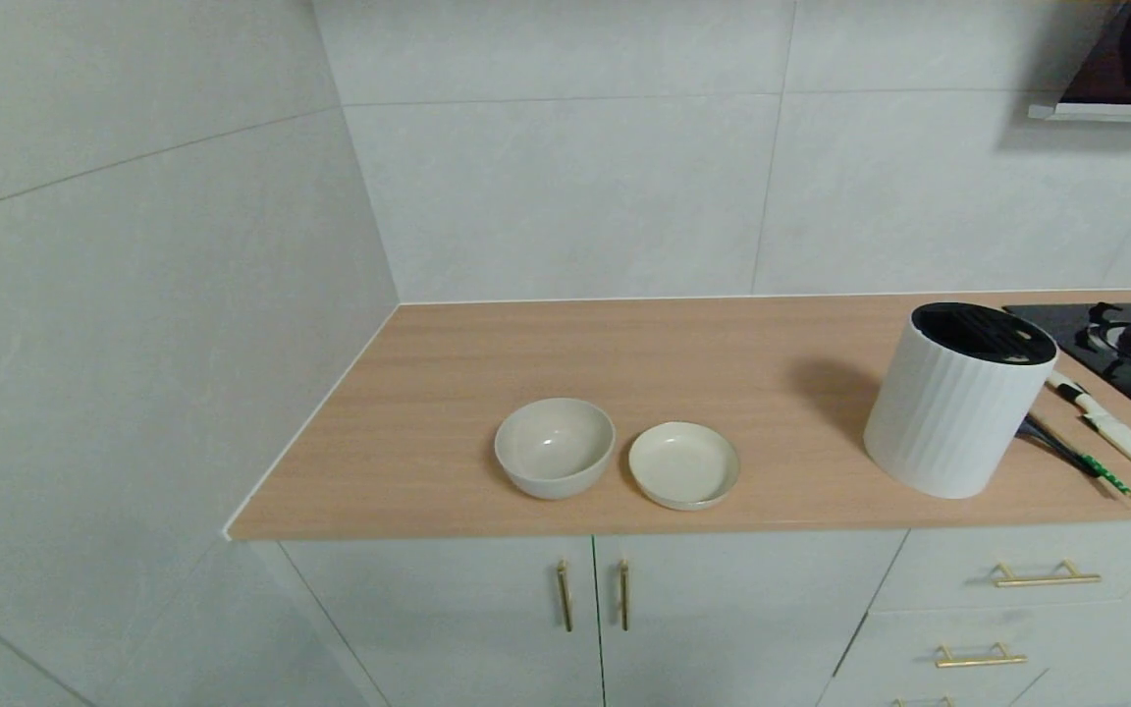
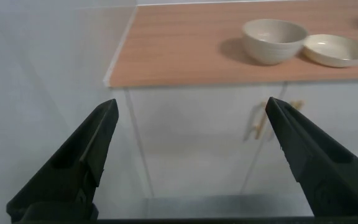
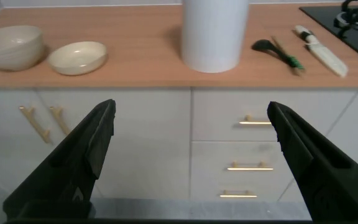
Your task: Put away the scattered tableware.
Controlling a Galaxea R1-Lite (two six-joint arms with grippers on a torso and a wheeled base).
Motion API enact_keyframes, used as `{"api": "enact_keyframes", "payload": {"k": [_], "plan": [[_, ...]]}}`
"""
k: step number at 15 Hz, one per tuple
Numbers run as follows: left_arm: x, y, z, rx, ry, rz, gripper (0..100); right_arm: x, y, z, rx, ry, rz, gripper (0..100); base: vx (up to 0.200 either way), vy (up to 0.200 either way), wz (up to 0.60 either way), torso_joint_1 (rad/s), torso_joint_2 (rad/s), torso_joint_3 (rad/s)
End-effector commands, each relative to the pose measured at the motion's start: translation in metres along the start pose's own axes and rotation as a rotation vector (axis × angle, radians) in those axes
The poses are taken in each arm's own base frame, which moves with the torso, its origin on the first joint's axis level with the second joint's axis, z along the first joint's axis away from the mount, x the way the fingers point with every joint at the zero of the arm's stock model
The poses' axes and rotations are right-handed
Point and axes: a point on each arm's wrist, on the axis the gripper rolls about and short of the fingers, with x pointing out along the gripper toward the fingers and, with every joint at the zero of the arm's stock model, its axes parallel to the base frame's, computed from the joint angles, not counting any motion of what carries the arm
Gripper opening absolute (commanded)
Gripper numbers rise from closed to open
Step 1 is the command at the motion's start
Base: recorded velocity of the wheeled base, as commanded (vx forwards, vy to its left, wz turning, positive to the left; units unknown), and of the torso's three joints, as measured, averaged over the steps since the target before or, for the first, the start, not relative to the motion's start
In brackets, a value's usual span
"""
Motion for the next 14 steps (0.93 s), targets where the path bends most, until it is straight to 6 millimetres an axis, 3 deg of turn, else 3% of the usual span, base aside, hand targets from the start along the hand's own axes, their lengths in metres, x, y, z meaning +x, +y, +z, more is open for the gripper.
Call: {"api": "enact_keyframes", "payload": {"k": [1, 14], "plan": [[0.0000, 0.0000, 0.0001, 0.000, -0.001, -0.001, 100, 0.0000, 0.0000, -0.0001, 0.001, 0.001, 0.001, 100, 0.000, 0.000, 0.00, 0.000, 0.00, 0.000], [0.0000, 0.0000, 0.0001, 0.000, -0.001, -0.001, 100, 0.0000, 0.0000, -0.0001, 0.001, 0.001, 0.001, 100, 0.000, 0.000, 0.00, 0.000, 0.00, 0.000]]}}
